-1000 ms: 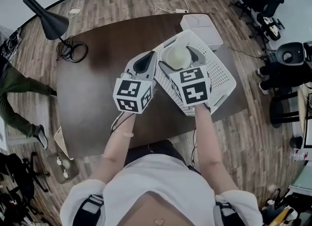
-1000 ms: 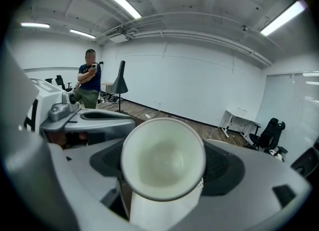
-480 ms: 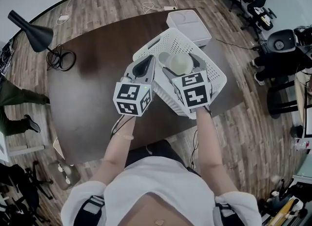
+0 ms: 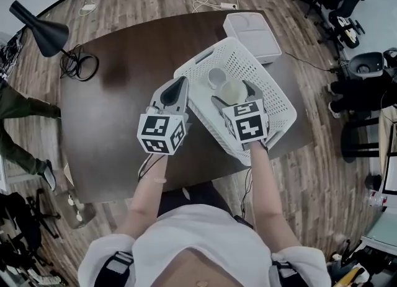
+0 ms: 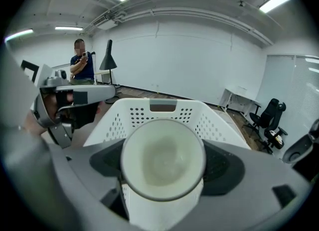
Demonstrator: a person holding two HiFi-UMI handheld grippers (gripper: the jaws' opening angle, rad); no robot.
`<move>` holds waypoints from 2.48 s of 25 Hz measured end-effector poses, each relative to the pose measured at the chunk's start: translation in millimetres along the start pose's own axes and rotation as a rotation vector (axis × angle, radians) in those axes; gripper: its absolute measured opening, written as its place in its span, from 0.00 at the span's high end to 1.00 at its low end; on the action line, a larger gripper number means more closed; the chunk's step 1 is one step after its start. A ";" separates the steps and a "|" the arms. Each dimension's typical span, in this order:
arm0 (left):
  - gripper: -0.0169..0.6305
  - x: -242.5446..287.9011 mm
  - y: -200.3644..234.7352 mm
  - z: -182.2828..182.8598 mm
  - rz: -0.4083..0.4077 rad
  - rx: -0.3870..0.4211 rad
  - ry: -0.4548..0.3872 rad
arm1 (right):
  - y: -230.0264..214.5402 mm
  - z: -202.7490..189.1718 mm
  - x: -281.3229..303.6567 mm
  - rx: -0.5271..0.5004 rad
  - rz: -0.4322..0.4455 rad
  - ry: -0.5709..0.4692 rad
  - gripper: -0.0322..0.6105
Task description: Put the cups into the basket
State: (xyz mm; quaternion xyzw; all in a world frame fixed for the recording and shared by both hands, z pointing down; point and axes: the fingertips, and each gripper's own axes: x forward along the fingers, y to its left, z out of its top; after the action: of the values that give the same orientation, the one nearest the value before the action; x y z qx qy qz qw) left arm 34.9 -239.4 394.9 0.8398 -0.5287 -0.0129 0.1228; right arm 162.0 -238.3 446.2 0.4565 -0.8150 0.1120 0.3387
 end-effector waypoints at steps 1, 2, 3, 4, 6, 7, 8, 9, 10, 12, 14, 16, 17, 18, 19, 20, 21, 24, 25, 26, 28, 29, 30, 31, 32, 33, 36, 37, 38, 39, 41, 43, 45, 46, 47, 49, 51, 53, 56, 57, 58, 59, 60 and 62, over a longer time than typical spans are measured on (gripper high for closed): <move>0.96 0.3 4.4 -3.1 0.011 -0.003 0.003 | 0.4 -3.3 6.3 0.000 0.011 0.013 0.26; 0.96 0.3 9.0 -6.4 0.022 -0.006 0.007 | 1.7 -6.2 12.9 0.000 0.021 0.026 0.26; 0.96 -0.3 13.7 -10.0 0.031 -0.009 0.011 | 3.9 -9.0 19.5 -0.001 0.032 0.040 0.26; 0.96 -1.6 18.2 -13.9 0.040 -0.014 0.015 | 6.9 -11.5 25.9 -0.001 0.042 0.052 0.26; 0.96 -5.2 25.9 -20.9 0.052 -0.024 0.017 | 14.0 -16.4 37.9 -0.005 0.063 0.074 0.26; 0.96 -7.2 28.6 -23.3 0.054 -0.027 0.012 | 17.6 -18.9 43.2 -0.007 0.073 0.083 0.26; 0.96 -9.0 30.3 -24.7 0.055 -0.027 0.005 | 21.0 -21.6 48.0 -0.009 0.082 0.093 0.26; 0.96 -10.6 31.7 -25.6 0.057 -0.025 0.000 | 24.0 -24.4 52.1 -0.010 0.091 0.102 0.26; 0.96 -11.8 32.9 -26.3 0.062 -0.022 0.000 | 26.6 -27.4 55.6 -0.010 0.100 0.112 0.26; 0.96 -13.5 34.9 -28.5 0.073 -0.014 0.007 | 30.5 -34.1 62.3 -0.012 0.113 0.134 0.26; 0.96 -14.5 36.7 -31.4 0.077 -0.015 0.011 | 33.1 -41.6 69.3 -0.025 0.118 0.158 0.26; 0.96 -16.1 38.6 -33.7 0.080 -0.022 0.012 | 35.1 -48.6 75.9 -0.041 0.120 0.181 0.26; 0.96 -17.2 39.6 -34.3 0.082 -0.026 0.012 | 36.3 -52.0 78.8 -0.046 0.123 0.192 0.26; 0.96 -18.3 40.3 -34.6 0.083 -0.030 0.012 | 37.8 -55.0 81.4 -0.045 0.129 0.202 0.26; 0.96 -19.3 40.8 -34.6 0.083 -0.034 0.010 | 39.9 -57.5 83.7 -0.041 0.137 0.211 0.26; 0.96 -20.1 41.1 -34.6 0.082 -0.035 0.009 | 42.2 -59.4 85.7 -0.034 0.145 0.219 0.26; 0.96 -20.9 41.4 -34.7 0.081 -0.036 0.007 | 44.1 -61.2 88.1 -0.030 0.151 0.225 0.26; 0.96 -23.1 42.2 -35.8 0.081 -0.038 0.006 | 46.4 -67.3 96.7 -0.039 0.153 0.238 0.26; 0.96 -23.6 42.1 -36.3 0.080 -0.040 0.007 | 46.6 -69.5 98.8 -0.044 0.153 0.243 0.26; 0.96 -23.9 41.6 -36.7 0.077 -0.041 0.007 | 46.7 -71.5 100.4 -0.045 0.153 0.246 0.26; 0.96 -24.5 40.8 -36.8 0.071 -0.041 0.009 | 47.2 -74.1 102.6 -0.032 0.158 0.245 0.26; 0.96 -25.1 40.9 -36.2 0.069 -0.039 0.010 | 48.2 -74.6 103.8 -0.025 0.164 0.243 0.26; 0.96 -25.6 41.1 -35.4 0.069 -0.039 0.010 | 49.6 -75.3 104.9 -0.021 0.173 0.243 0.26; 0.96 -26.1 41.0 -34.7 0.069 -0.040 0.009 | 50.8 -76.7 105.9 -0.020 0.181 0.246 0.26; 0.96 -26.4 40.6 -34.2 0.069 -0.041 0.008 | 51.3 -79.1 106.9 -0.019 0.185 0.252 0.26; 0.96 -26.6 40.0 -33.9 0.067 -0.041 0.008 | 51.0 -81.9 107.8 -0.019 0.183 0.258 0.26; 0.96 -27.5 38.9 -32.8 0.063 -0.039 0.008 | 48.4 -87.9 110.1 -0.023 0.168 0.266 0.26; 0.96 -28.0 39.0 -32.2 0.063 -0.040 0.007 | 47.6 -87.8 110.8 -0.015 0.164 0.262 0.26; 0.96 -28.4 39.1 -31.7 0.062 -0.040 0.006 | 46.8 -87.5 111.5 0.000 0.161 0.256 0.26; 0.96 -28.8 38.8 -31.4 0.061 -0.040 0.005 | 46.2 -87.6 111.9 0.015 0.159 0.252 0.26; 0.96 -29.6 37.6 -31.1 0.058 -0.037 0.006 | 45.8 -88.7 112.1 0.034 0.160 0.249 0.26; 0.96 -30.0 36.9 -30.7 0.057 -0.034 0.007 | 44.9 -90.5 112.0 0.033 0.159 0.252 0.26; 0.96 -30.3 36.8 -30.4 0.057 -0.032 0.007 | 44.1 -92.0 112.5 0.025 0.156 0.255 0.26; 0.96 -30.5 36.7 -30.3 0.056 -0.031 0.007 | 44.4 -92.5 113.0 0.022 0.156 0.255 0.26; 0.96 -30.7 36.5 -30.1 0.055 -0.030 0.007 | 44.8 -92.6 113.2 0.019 0.155 0.254 0.26; 0.96 -31.1 35.3 -29.2 0.052 -0.027 0.007 | 45.5 -92.0 113.1 0.016 0.153 0.252 0.26; 0.96 -31.5 33.6 -28.8 0.050 -0.026 0.010 | 45.6 -91.4 112.2 0.011 0.153 0.251 0.26; 0.96 -31.6 32.1 -29.7 0.048 -0.026 0.015 | 45.5 -91.2 111.4 -0.006 0.150 0.249 0.26; 0.96 -31.4 32.6 -29.9 0.044 -0.021 0.019 | 45.6 -90.2 112.2 -0.038 0.146 0.247 0.26; 0.96 -31.5 33.2 -29.6 0.044 -0.020 0.018 | 44.7 -89.2 112.8 -0.053 0.144 0.244 0.26; 0.96 -31.6 33.8 -29.2 0.045 -0.019 0.018 | 43.3 -87.4 113.2 -0.071 0.141 0.239 0.26; 0.96 -31.7 34.1 -28.9 0.045 -0.018 0.019 | 42.1 -85.3 112.9 -0.086 0.137 0.234 0.26; 0.96 -31.8 34.1 -28.6 0.046 -0.017 0.020 | 41.6 -83.7 112.0 -0.092 0.135 0.230 0.26; 0.96 -31.7 33.8 -27.3 0.046 -0.014 0.020 | 41.6 -82.1 109.9 -0.094 0.135 0.226 0.26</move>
State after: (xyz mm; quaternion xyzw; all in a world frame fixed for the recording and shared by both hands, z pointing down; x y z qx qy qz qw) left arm -4.9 -219.9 425.4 0.8267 -0.5463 -0.0056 0.1342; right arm 126.0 -248.1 584.6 0.3688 -0.8049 0.1467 0.4412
